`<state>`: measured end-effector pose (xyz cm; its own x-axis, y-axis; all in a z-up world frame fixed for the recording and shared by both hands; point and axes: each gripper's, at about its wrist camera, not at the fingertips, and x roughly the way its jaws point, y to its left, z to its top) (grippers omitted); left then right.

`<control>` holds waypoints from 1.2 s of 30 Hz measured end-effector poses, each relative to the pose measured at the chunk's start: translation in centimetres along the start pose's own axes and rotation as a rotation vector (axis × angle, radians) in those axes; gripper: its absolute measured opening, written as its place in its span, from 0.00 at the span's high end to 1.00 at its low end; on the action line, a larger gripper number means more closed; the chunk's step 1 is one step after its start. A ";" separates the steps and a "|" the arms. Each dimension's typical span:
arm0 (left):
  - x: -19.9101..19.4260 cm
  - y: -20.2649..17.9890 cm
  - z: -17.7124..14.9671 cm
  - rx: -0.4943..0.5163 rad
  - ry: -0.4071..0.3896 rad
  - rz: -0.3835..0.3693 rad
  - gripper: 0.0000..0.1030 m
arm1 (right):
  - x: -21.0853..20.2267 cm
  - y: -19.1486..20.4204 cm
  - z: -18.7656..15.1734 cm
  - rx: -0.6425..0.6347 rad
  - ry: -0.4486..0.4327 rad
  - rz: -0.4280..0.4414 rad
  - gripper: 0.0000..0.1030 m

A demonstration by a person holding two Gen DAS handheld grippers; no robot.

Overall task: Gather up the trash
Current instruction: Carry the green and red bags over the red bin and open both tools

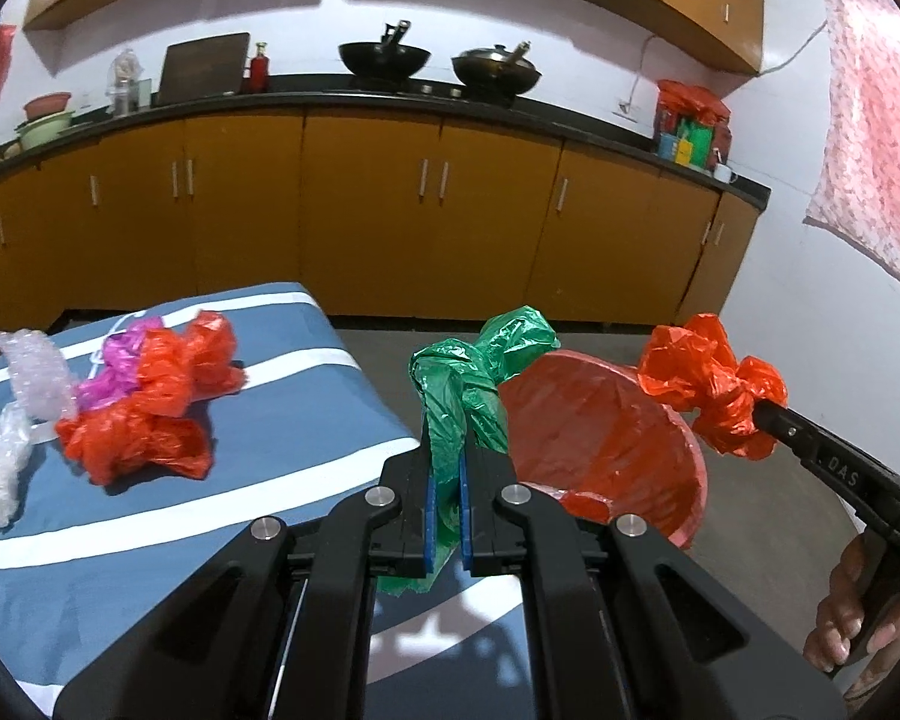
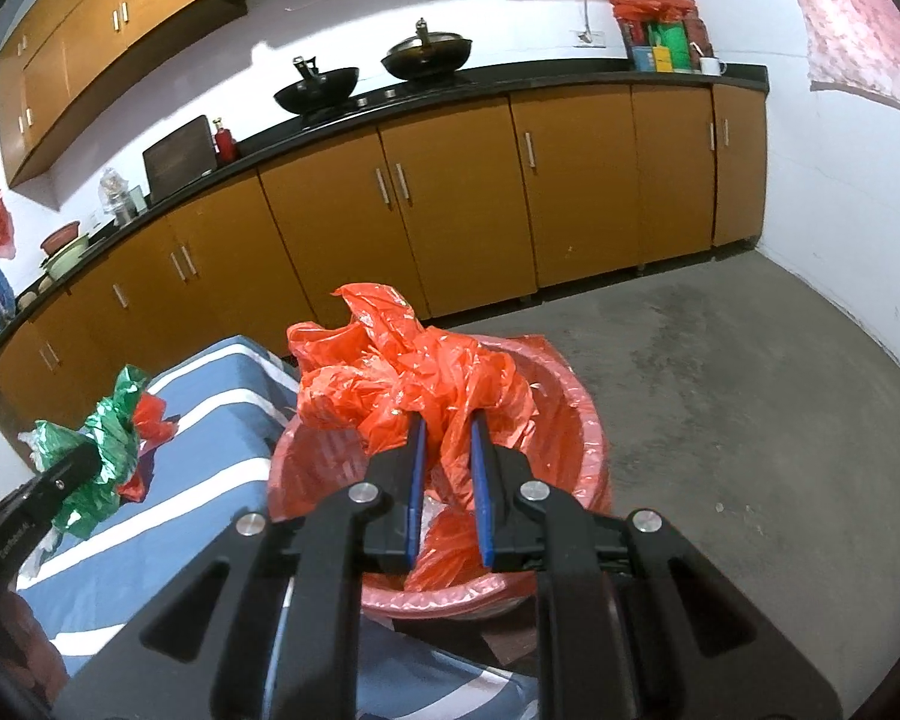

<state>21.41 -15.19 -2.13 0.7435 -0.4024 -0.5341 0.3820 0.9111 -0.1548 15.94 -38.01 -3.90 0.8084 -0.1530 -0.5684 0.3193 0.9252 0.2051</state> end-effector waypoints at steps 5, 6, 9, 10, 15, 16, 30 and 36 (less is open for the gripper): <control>1.8 -1.7 0.3 0.022 0.015 -0.032 0.95 | 1.0 -0.5 0.3 0.021 0.003 -0.015 0.85; 2.1 -2.0 0.3 0.029 0.019 -0.038 0.95 | 1.1 -0.4 0.2 0.025 0.003 -0.018 0.85; 3.5 -3.5 0.4 0.057 0.030 -0.056 0.95 | 1.8 -0.7 0.5 0.039 0.007 -0.026 0.85; 3.8 -3.8 0.4 0.062 0.034 -0.060 0.95 | 2.2 -0.8 0.5 0.043 0.009 -0.030 0.85; 5.5 -4.9 0.4 0.084 0.055 -0.076 0.95 | 3.3 -1.1 0.9 0.061 0.014 -0.040 0.85; 5.8 -5.0 0.5 0.086 0.058 -0.077 0.95 | 3.5 -1.2 1.0 0.064 0.015 -0.042 0.85; 8.5 -6.1 0.3 0.113 0.094 -0.097 0.95 | 5.7 -1.7 1.6 0.082 0.020 -0.047 0.82; 8.6 -5.5 0.0 0.086 0.094 -0.090 0.52 | 5.9 -2.3 1.6 0.109 0.023 -0.038 0.71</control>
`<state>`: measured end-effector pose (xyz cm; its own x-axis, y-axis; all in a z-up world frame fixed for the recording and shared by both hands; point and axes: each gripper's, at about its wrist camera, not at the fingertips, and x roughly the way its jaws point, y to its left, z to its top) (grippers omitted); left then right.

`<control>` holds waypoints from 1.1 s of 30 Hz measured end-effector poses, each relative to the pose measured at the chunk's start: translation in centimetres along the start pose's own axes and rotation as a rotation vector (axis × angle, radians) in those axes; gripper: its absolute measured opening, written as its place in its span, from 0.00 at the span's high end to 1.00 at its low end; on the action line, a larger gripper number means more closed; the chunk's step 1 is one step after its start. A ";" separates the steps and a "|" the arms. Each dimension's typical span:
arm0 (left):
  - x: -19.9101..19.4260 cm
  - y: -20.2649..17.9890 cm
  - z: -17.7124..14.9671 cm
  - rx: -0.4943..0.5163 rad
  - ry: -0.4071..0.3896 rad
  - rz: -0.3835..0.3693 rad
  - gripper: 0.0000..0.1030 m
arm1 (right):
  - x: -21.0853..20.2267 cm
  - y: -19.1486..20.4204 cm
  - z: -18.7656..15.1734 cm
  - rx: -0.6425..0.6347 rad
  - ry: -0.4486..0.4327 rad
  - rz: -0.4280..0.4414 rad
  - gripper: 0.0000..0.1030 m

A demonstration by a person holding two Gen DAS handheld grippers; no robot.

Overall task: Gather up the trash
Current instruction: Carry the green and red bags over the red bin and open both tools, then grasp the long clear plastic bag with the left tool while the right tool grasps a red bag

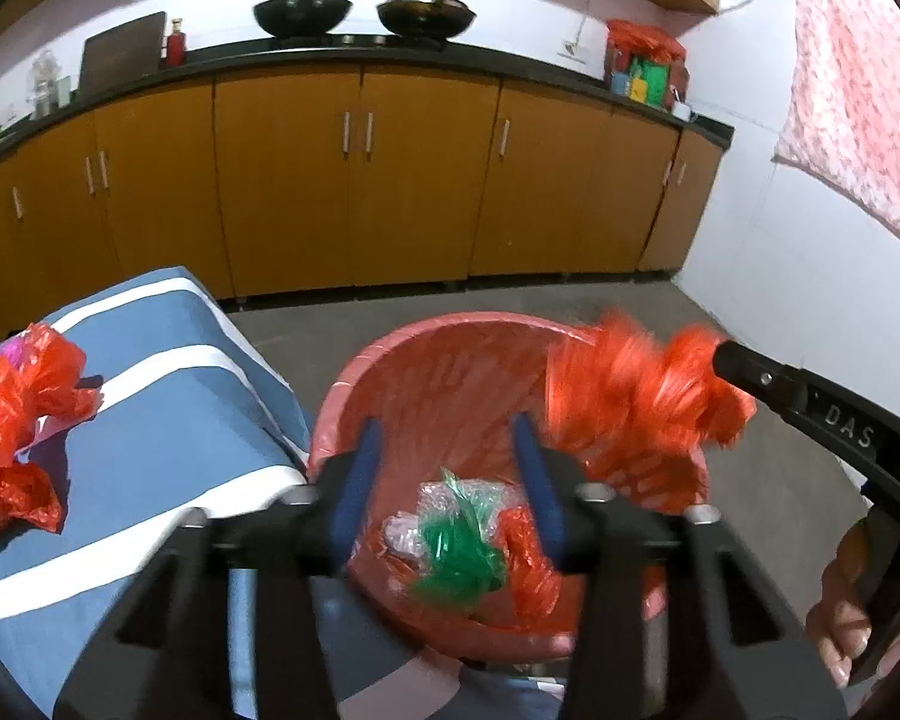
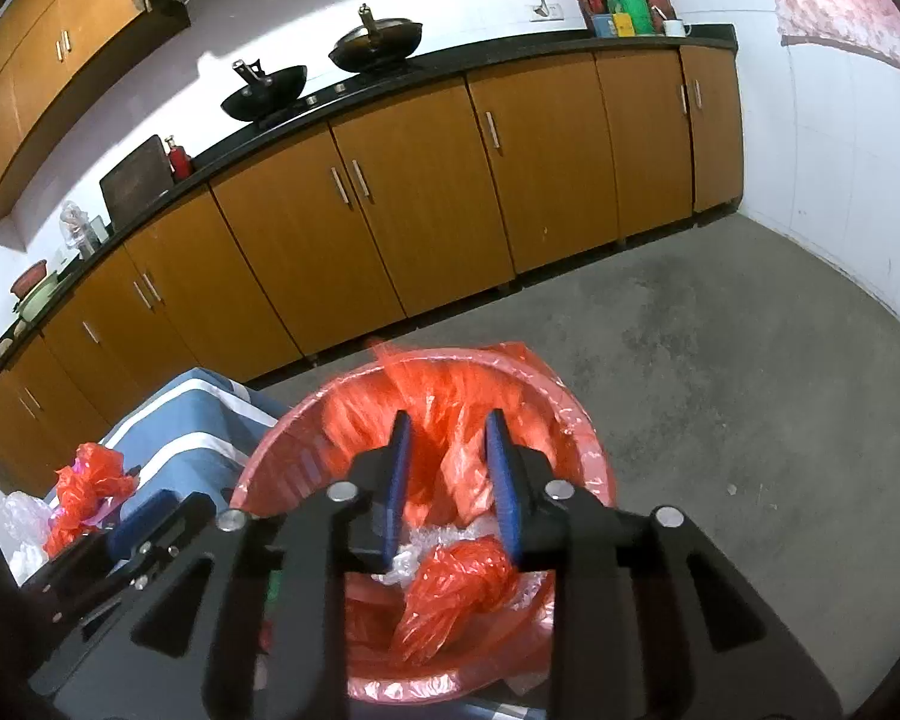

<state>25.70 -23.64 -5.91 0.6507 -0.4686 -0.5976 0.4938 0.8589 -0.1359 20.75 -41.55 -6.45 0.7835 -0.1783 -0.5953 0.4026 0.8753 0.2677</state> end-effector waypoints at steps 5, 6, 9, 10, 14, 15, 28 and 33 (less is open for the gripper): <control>-0.7 1.3 -0.2 -0.022 -0.001 0.027 0.52 | -0.4 -0.1 0.1 0.000 -0.007 -0.002 0.63; -1.0 1.7 -0.2 -0.028 -0.005 0.036 0.52 | -0.5 0.0 0.1 -0.001 -0.010 -0.002 0.62; -2.0 2.9 -0.4 -0.039 -0.019 0.064 0.52 | -0.8 0.6 0.1 -0.014 -0.012 0.006 0.62; -2.5 3.4 -0.6 -0.041 -0.025 0.082 0.52 | -0.9 0.8 0.0 -0.019 -0.012 0.010 0.62; -4.9 5.6 -1.4 -0.047 -0.057 0.144 0.51 | -1.1 2.9 -0.3 -0.057 -0.001 0.049 0.60; -5.9 6.5 -1.9 -0.048 -0.069 0.170 0.51 | -1.1 3.6 -0.4 -0.068 0.004 0.061 0.60; -16.2 19.0 -7.9 -0.152 -0.114 0.511 0.43 | -0.8 17.6 -4.5 -0.267 0.102 0.279 0.58; -19.0 23.9 -9.9 -0.230 -0.109 0.618 0.39 | -0.4 23.9 -6.4 -0.338 0.138 0.353 0.58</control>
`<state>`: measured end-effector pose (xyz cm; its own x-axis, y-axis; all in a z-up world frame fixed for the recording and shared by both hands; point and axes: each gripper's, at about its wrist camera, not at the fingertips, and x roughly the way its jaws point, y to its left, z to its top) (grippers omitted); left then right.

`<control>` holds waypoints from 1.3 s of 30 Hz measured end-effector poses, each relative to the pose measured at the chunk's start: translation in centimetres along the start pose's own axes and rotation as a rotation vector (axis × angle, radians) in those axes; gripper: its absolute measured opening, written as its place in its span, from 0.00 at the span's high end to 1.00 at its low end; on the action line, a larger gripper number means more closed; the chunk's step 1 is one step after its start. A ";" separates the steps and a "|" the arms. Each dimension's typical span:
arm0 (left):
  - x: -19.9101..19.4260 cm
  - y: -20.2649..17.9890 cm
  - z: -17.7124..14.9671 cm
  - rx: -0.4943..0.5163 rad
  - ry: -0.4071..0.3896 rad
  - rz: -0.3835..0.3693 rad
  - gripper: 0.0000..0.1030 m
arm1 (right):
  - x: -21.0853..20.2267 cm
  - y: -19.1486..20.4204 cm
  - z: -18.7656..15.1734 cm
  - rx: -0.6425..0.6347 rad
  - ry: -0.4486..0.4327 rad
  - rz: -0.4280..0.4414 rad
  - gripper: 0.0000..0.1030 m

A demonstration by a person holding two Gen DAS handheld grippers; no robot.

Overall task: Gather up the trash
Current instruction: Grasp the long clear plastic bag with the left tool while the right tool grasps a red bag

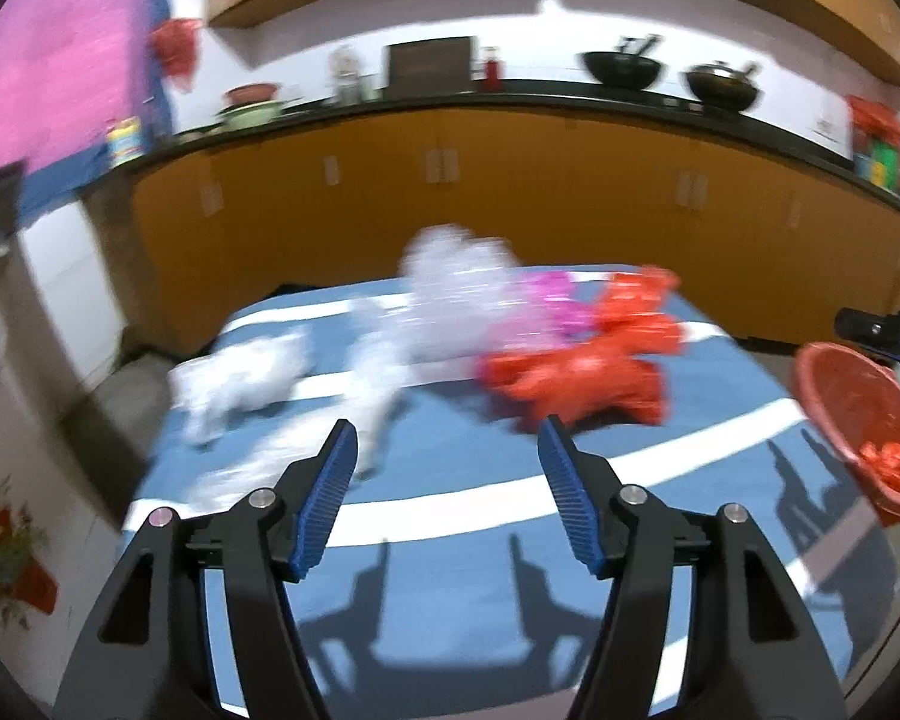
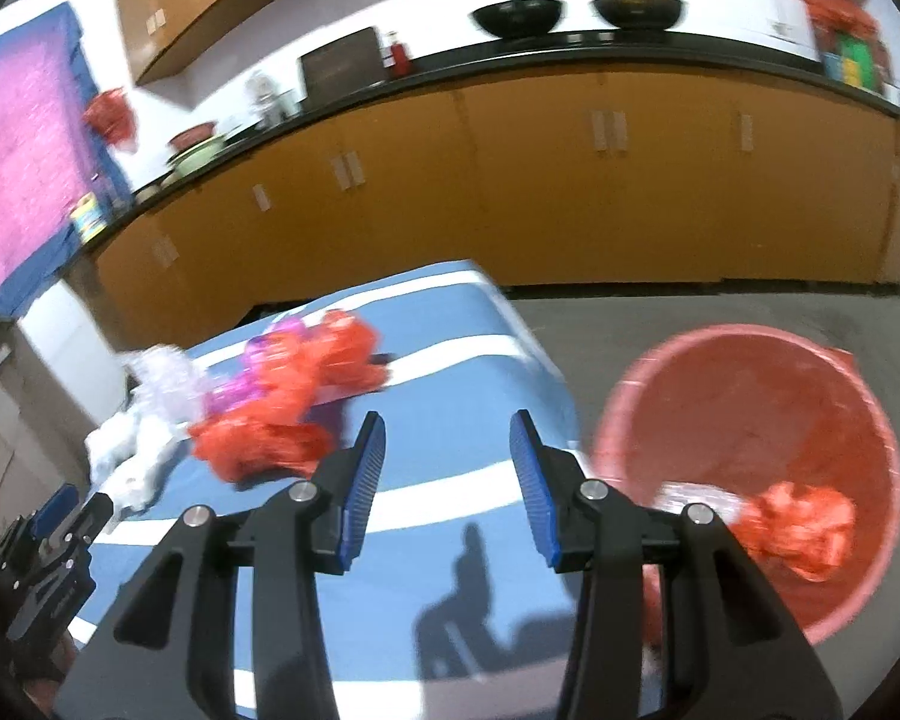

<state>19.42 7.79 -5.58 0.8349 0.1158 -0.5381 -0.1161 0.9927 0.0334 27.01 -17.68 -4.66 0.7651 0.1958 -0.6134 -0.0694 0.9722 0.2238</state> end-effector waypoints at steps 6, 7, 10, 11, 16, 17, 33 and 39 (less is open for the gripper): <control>1.2 5.6 -0.2 -0.094 0.008 0.094 0.28 | 3.8 6.1 0.7 -0.061 0.041 0.050 0.55; 1.5 6.2 -0.2 -0.104 0.013 0.104 0.25 | 4.5 6.8 0.8 -0.067 0.049 0.052 0.54; 2.5 7.7 -0.3 -0.132 0.027 0.120 0.17 | 6.7 8.7 1.5 -0.086 0.064 0.046 0.48; 2.7 8.1 -0.3 -0.139 0.030 0.118 0.16 | 7.4 9.2 1.8 -0.088 0.068 0.043 0.46; 4.1 8.9 -0.2 -0.144 0.047 0.107 0.13 | 10.9 9.7 3.0 -0.050 0.127 0.023 0.45; 4.2 8.9 -0.1 -0.142 0.048 0.104 0.13 | 11.3 9.8 3.1 -0.042 0.138 0.024 0.45; 7.6 8.2 -0.3 -0.097 0.136 0.066 0.13 | 12.1 8.8 1.1 -0.077 0.152 -0.026 0.88; 9.6 8.0 -0.4 -0.105 0.226 0.002 0.34 | 10.7 7.7 0.8 -0.061 0.138 -0.012 0.88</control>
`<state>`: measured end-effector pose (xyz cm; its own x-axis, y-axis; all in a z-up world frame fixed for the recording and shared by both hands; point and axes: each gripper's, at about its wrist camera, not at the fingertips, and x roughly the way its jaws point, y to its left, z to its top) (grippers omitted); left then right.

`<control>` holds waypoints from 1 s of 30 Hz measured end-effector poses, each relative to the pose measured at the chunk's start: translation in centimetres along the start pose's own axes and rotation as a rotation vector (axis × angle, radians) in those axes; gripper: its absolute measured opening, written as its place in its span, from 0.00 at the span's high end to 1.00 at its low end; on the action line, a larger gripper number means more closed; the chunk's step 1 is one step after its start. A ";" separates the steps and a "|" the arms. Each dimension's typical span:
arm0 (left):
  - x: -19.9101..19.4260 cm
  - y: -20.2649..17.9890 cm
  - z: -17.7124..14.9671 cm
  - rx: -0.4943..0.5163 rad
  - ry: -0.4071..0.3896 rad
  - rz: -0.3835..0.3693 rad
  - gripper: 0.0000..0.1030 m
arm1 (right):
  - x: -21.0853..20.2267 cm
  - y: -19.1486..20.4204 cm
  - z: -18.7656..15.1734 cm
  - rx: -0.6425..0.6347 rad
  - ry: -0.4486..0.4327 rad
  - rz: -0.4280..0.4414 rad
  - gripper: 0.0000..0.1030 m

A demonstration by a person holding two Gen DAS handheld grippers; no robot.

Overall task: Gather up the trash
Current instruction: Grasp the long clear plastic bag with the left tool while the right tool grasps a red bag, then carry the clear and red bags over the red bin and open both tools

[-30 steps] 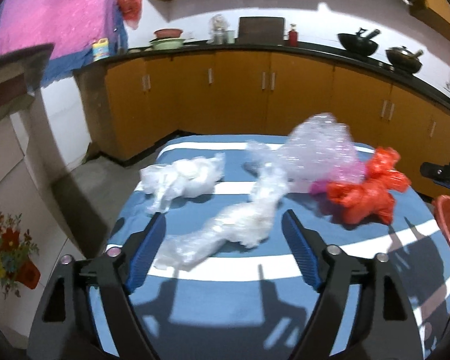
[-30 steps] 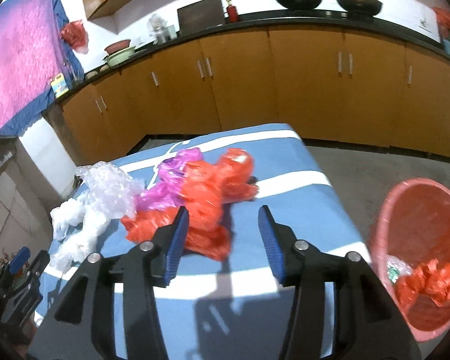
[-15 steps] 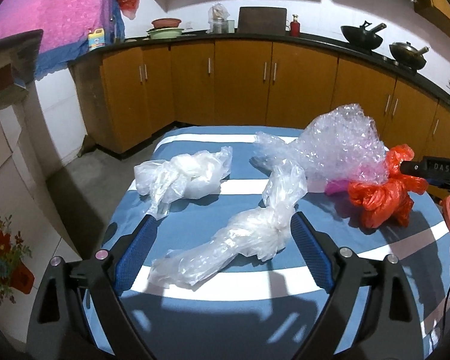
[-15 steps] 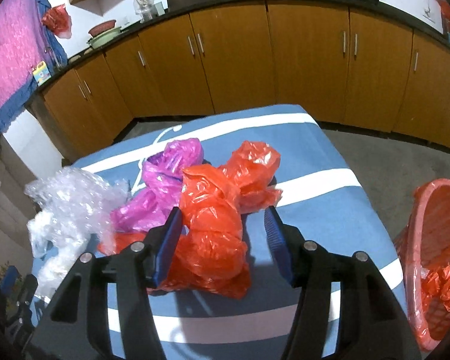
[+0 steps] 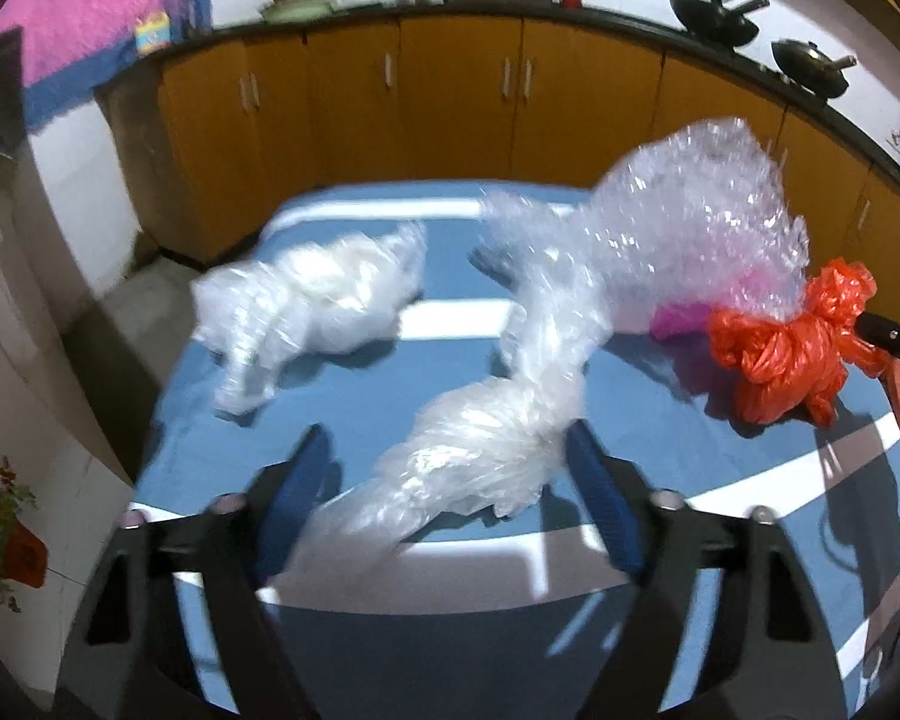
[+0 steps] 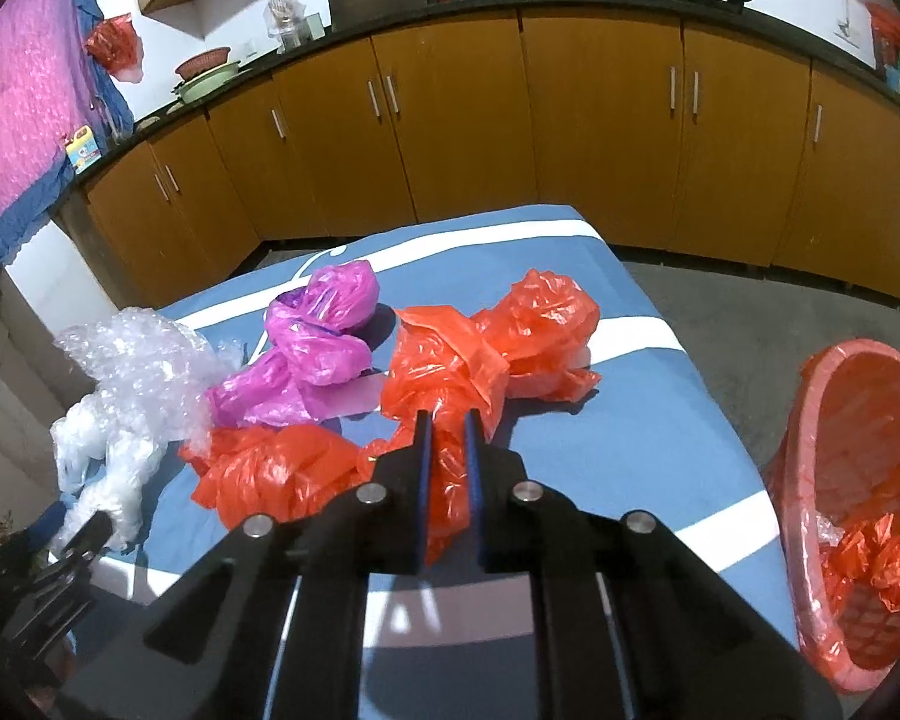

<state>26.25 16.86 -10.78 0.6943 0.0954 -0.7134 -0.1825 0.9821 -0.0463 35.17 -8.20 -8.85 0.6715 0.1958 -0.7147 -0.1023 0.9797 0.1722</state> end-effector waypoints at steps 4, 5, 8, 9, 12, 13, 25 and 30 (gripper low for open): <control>0.5 -0.3 -0.1 0.015 0.038 -0.046 0.63 | -0.9 -0.3 -0.4 -0.014 -0.010 -0.006 0.88; 0.3 -0.5 -0.2 0.021 0.034 -0.051 0.67 | -1.2 -0.3 -0.5 -0.019 -0.014 -0.010 0.88; -0.3 -0.9 -0.6 0.031 0.028 -0.059 0.72 | -1.9 -0.8 -0.7 -0.019 -0.022 -0.012 0.88; -0.5 -1.0 -0.7 0.033 0.026 -0.061 0.72 | -2.1 -1.0 -0.8 -0.017 -0.023 -0.011 0.89; -1.6 -1.3 -1.1 0.036 0.009 -0.067 0.73 | -3.0 -1.6 -1.1 -0.010 -0.030 -0.010 0.89; -2.0 -1.5 -1.1 0.035 0.003 -0.070 0.73 | -3.4 -1.8 -1.3 -0.007 -0.033 -0.009 0.89; -6.5 -3.7 -0.8 0.035 -0.081 -0.104 0.73 | -8.0 -4.1 -2.6 0.012 -0.074 0.009 0.93; -8.3 -4.9 -0.4 0.056 -0.115 -0.139 0.73 | -9.9 -4.7 -3.5 0.012 -0.094 0.020 0.94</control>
<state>21.12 11.21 -4.88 0.7859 -0.0267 -0.6178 -0.0430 0.9943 -0.0976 26.43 -14.56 -4.99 0.7352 0.2101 -0.6445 -0.1084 0.9750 0.1941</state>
